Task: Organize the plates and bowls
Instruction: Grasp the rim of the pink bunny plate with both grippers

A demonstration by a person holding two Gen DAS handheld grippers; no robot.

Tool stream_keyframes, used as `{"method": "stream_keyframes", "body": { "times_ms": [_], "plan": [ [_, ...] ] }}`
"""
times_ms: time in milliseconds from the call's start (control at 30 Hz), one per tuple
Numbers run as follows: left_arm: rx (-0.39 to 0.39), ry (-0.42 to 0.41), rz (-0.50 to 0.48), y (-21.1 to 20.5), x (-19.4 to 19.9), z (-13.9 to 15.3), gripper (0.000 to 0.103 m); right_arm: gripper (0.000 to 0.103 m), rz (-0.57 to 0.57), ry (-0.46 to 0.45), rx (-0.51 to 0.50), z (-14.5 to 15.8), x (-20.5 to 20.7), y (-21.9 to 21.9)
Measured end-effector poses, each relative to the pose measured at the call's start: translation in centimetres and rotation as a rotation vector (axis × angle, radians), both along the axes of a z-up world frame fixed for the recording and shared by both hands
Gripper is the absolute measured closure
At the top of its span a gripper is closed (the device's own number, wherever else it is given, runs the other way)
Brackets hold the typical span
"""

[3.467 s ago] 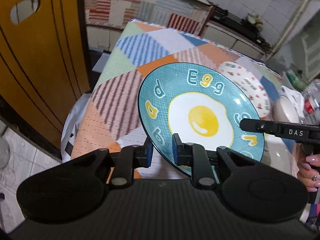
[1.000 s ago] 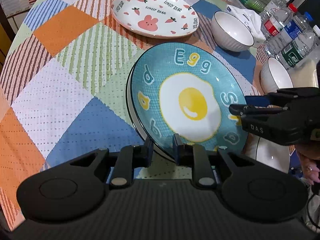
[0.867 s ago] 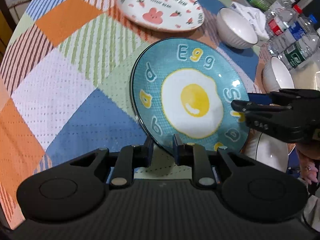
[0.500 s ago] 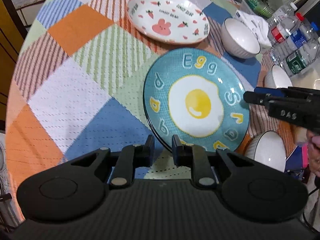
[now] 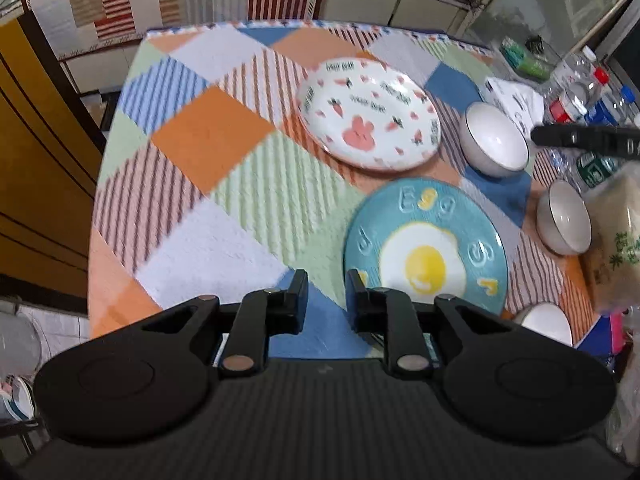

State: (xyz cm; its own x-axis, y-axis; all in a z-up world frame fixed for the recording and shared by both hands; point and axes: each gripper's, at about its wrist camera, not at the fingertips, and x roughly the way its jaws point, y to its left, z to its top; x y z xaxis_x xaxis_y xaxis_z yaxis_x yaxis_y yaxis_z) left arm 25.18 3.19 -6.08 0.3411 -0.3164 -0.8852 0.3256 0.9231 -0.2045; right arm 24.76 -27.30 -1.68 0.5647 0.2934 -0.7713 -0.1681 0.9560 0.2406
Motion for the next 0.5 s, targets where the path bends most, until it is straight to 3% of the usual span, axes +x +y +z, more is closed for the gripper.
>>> {"method": "stream_keyframes", "body": {
  "times_ms": [67, 200, 400, 500],
  "plan": [
    [-0.011, -0.019, 0.007, 0.3, 0.9, 0.4, 0.081, 0.057, 0.034, -0.009, 0.02, 0.6, 1.9, -0.3],
    [-0.037, -0.069, 0.023, 0.3, 3.1, 0.6, 0.06, 0.049, 0.05, -0.003, 0.06, -0.4, 6.2, -1.3],
    [-0.078, -0.111, 0.041, -0.9, 7.2, -1.1, 0.043, 0.047, 0.064, 0.011, 0.002, -3.9, 11.4, -2.5],
    [-0.097, -0.123, 0.046, -1.7, 9.3, -2.6, 0.041, 0.047, 0.051, 0.05, -0.006, -5.3, 12.9, -3.5]
  ]
}}
